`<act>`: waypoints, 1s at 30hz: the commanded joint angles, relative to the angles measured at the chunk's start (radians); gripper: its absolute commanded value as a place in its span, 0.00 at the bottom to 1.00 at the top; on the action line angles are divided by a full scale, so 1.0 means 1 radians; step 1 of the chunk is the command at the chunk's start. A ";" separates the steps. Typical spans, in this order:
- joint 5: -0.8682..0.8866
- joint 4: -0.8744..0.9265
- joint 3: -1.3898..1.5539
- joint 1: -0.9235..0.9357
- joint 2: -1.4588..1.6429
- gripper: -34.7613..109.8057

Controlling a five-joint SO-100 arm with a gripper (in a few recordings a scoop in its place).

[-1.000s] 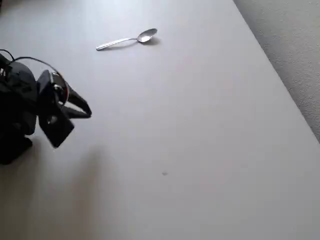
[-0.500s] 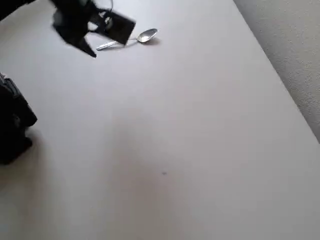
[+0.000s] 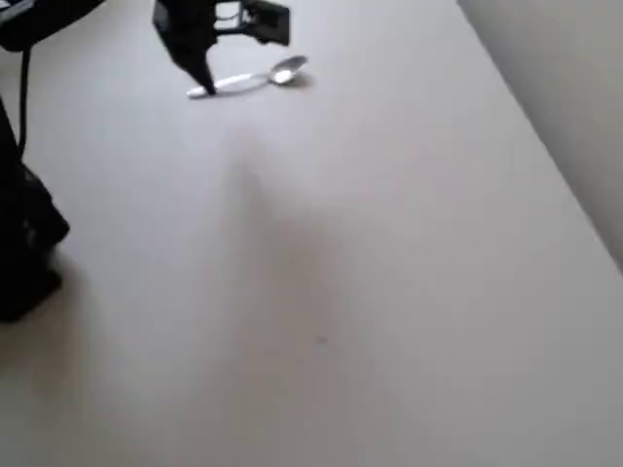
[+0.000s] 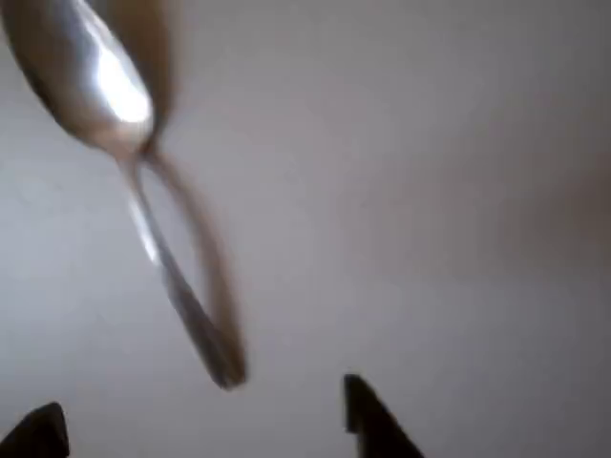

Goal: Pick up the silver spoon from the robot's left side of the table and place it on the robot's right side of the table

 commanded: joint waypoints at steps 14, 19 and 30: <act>-0.041 0.006 -0.348 -0.002 -0.268 0.47; -0.043 0.009 -0.405 -0.003 -0.324 0.45; -0.043 0.084 -0.640 -0.008 -0.505 0.38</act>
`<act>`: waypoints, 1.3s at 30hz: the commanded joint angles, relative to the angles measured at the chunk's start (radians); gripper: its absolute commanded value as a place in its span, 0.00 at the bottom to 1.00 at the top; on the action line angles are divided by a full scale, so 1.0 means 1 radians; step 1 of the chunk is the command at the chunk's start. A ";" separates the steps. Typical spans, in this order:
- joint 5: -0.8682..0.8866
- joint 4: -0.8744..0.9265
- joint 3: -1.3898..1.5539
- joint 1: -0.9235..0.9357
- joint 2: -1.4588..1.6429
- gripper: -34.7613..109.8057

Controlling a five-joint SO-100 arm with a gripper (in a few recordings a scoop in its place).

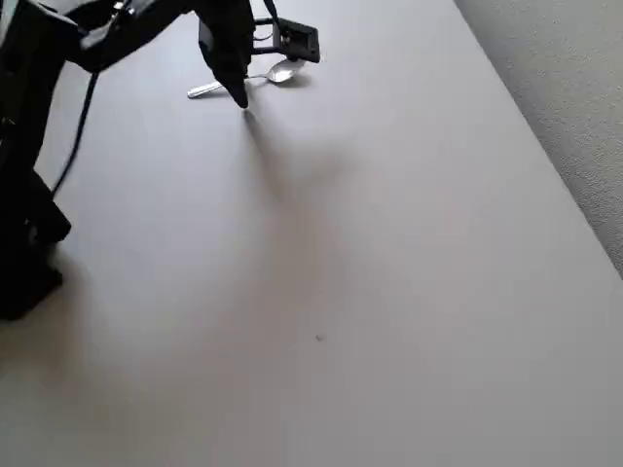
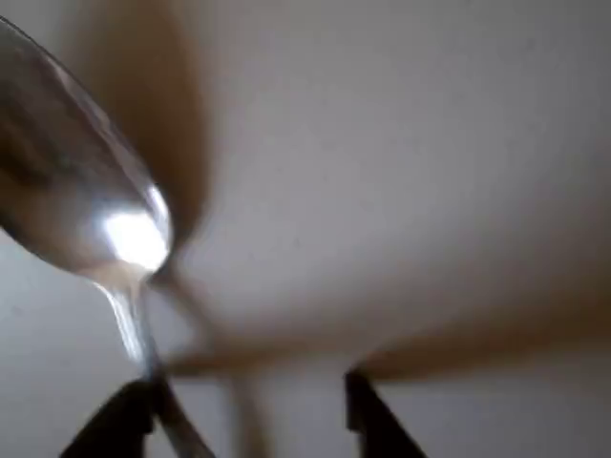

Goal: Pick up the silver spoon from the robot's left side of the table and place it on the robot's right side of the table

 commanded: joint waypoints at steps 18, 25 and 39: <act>0.008 0.153 -0.348 -0.006 -0.018 0.23; 0.009 0.241 -0.433 0.028 0.074 0.23; -0.221 0.242 -0.431 0.706 0.109 0.23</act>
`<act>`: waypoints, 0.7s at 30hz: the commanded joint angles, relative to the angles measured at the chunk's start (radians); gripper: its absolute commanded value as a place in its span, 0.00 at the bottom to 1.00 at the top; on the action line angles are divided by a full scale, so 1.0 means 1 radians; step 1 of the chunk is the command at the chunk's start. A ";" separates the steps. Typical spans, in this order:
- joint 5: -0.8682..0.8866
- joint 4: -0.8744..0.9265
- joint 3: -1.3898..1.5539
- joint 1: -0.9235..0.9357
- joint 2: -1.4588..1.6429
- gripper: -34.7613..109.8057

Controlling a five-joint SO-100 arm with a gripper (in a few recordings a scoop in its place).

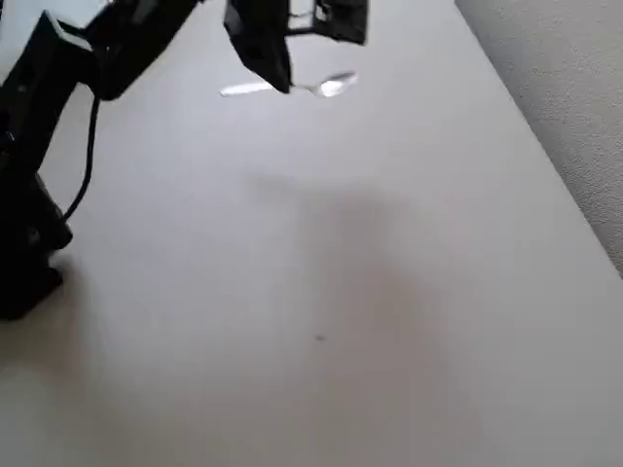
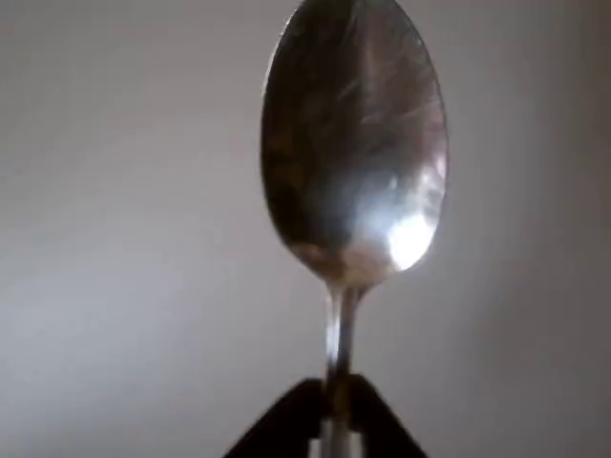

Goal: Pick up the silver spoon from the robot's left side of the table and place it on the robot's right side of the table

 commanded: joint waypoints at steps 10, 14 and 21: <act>-0.367 0.005 -0.067 0.623 -0.097 0.23; -0.472 0.006 -0.064 0.678 -0.160 0.23; -0.535 0.008 -0.061 0.706 -0.236 0.23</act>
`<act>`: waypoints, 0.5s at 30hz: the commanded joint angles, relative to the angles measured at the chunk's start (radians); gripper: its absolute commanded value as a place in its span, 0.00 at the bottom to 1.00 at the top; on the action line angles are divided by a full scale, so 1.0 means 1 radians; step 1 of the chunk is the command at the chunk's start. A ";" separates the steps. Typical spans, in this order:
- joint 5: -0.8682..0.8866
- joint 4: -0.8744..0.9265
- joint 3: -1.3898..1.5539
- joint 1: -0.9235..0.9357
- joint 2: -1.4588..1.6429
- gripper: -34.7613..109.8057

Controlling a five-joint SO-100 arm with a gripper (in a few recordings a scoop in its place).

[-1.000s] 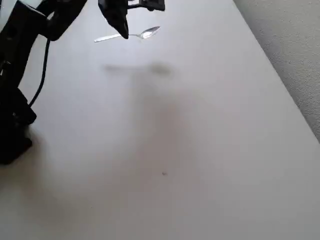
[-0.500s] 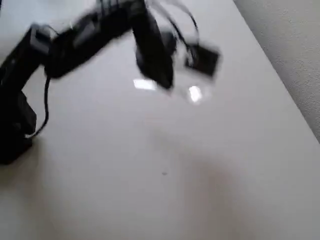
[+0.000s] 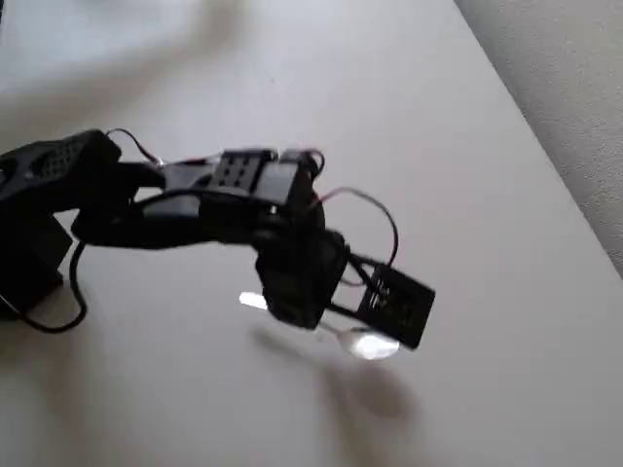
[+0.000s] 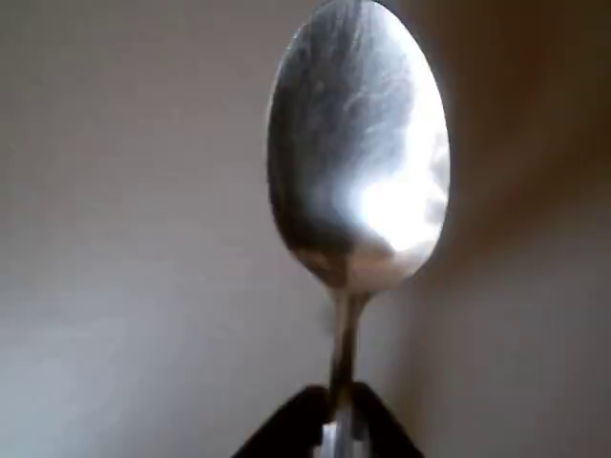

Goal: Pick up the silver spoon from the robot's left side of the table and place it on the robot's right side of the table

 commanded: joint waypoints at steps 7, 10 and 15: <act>-0.175 0.012 -0.060 0.021 -0.020 0.23; -0.291 0.011 -0.061 0.029 -0.014 0.23; -0.485 0.009 -0.063 0.081 -0.020 0.23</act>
